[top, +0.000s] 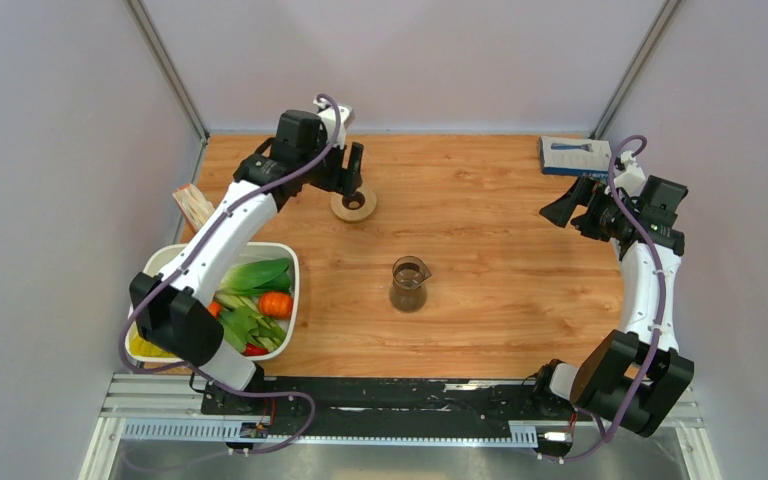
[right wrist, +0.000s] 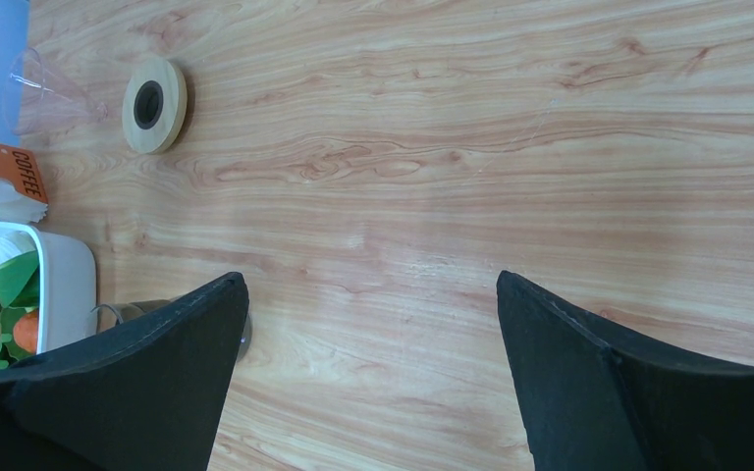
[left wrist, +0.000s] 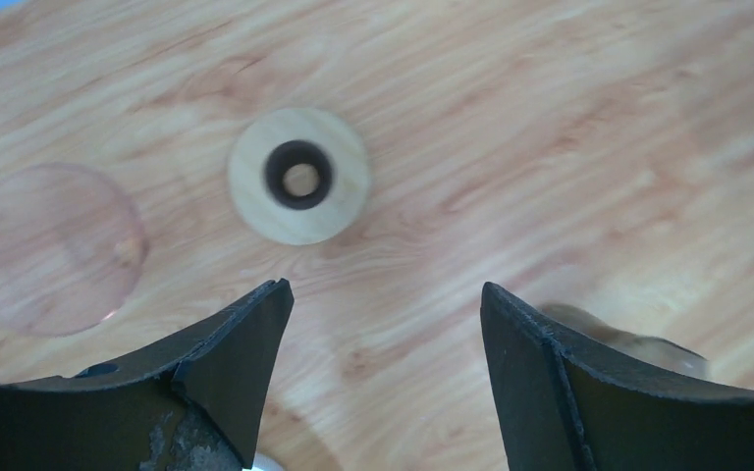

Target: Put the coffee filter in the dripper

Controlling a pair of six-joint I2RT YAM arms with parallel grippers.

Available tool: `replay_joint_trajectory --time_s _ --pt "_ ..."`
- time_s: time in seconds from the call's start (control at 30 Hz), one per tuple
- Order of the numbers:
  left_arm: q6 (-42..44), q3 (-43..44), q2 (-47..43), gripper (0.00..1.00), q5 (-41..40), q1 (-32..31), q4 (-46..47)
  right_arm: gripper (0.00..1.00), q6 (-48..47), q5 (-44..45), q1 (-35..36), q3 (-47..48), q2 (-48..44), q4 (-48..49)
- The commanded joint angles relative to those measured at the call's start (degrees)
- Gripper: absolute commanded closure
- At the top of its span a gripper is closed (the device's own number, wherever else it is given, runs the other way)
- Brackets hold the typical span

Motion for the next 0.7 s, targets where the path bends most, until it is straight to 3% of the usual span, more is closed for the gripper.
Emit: replay_joint_trajectory --time_s 0.0,0.3,0.67 --pt "-3.0 1.4 5.8 0.21 -1.2 5.1 0.0 0.0 -0.8 -1.7 0.0 1.2 -0.8 0.2" --pt "-8.2 -2.9 13.1 0.23 -6.5 7.1 10.9 0.0 -0.8 -1.2 0.1 1.3 -0.2 0.1" --pt "-11.5 -1.1 23.7 0.23 -11.2 7.7 13.7 0.0 -0.8 -0.6 0.1 1.5 0.5 0.1"
